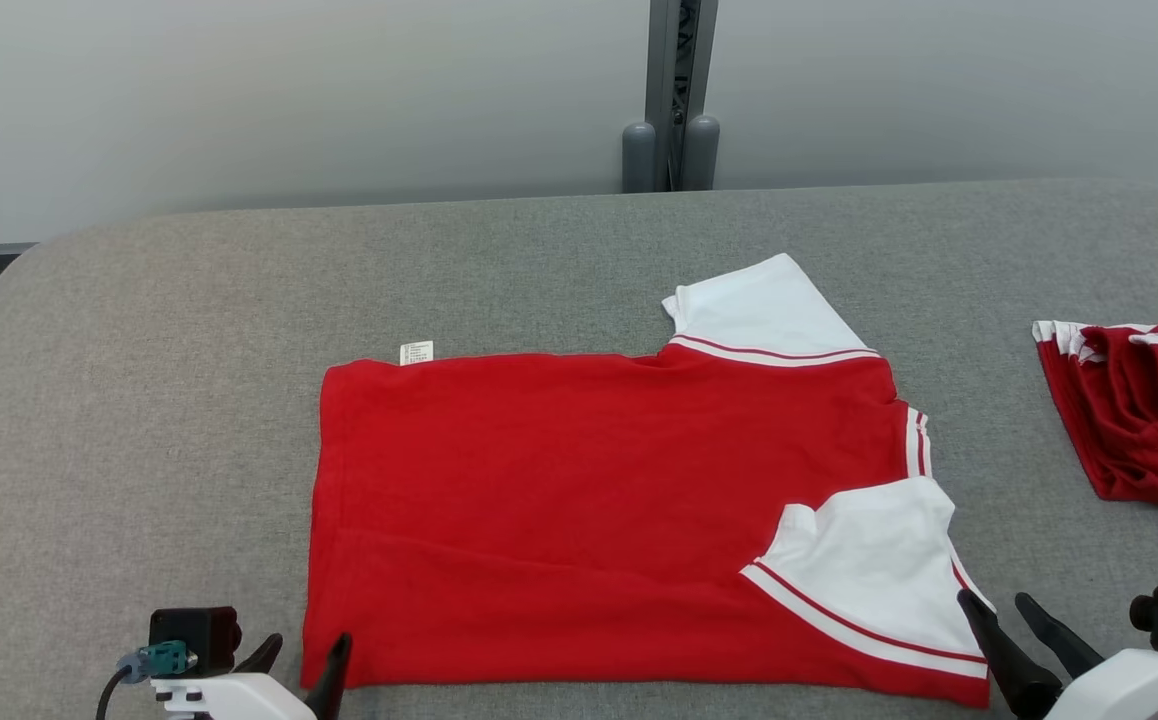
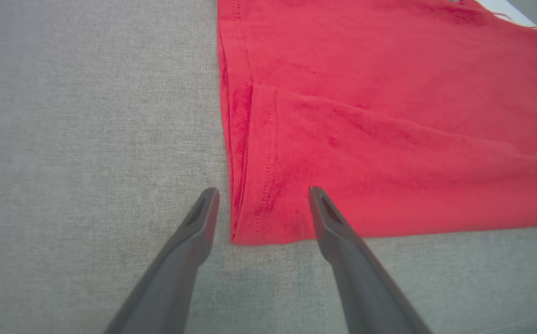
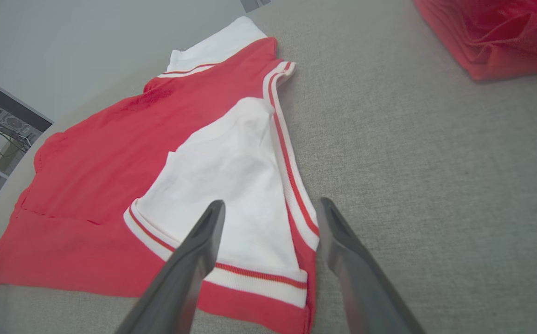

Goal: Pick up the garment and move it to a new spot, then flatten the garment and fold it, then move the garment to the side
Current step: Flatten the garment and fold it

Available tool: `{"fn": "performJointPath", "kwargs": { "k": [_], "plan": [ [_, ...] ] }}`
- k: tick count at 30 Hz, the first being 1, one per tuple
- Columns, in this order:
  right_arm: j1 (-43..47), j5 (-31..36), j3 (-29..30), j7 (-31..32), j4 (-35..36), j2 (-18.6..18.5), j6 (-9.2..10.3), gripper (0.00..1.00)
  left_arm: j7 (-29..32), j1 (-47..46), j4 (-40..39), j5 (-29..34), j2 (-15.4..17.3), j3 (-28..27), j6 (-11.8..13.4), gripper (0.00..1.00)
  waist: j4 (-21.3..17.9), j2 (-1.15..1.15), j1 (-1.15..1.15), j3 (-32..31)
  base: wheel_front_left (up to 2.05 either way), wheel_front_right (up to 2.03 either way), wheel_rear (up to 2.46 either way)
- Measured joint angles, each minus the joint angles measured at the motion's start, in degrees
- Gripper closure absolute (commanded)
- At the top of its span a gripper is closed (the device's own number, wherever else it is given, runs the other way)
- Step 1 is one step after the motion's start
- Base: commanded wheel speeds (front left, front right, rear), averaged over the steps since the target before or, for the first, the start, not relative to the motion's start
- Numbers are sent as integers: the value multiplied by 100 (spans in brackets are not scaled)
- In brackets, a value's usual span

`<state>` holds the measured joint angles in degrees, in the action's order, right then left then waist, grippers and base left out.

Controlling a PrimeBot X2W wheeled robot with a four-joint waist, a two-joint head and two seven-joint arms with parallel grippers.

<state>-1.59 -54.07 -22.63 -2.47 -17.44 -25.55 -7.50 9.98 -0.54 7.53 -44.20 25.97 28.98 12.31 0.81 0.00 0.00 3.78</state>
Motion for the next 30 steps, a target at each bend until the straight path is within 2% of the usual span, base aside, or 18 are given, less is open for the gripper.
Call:
{"fn": "performJointPath", "kwargs": {
  "k": [11,14,23,30],
  "plan": [
    [60,564,619,301,523,138,1,0,-405,-378,-448,292,122,-154,31,0,-15,0,0,-3,0,0,0],
    [-167,733,705,477,659,140,1,0,-411,-636,-419,325,137,-182,25,0,-11,0,0,81,0,0,0],
    [-1675,849,460,921,385,121,0,0,-293,-1649,119,360,-82,-109,-230,0,-48,0,0,507,0,0,0],
    [-3319,802,-115,1112,-188,-226,1,0,-413,-2586,901,394,-381,-112,-475,0,19,0,0,1084,0,0,0]
  ]
}}
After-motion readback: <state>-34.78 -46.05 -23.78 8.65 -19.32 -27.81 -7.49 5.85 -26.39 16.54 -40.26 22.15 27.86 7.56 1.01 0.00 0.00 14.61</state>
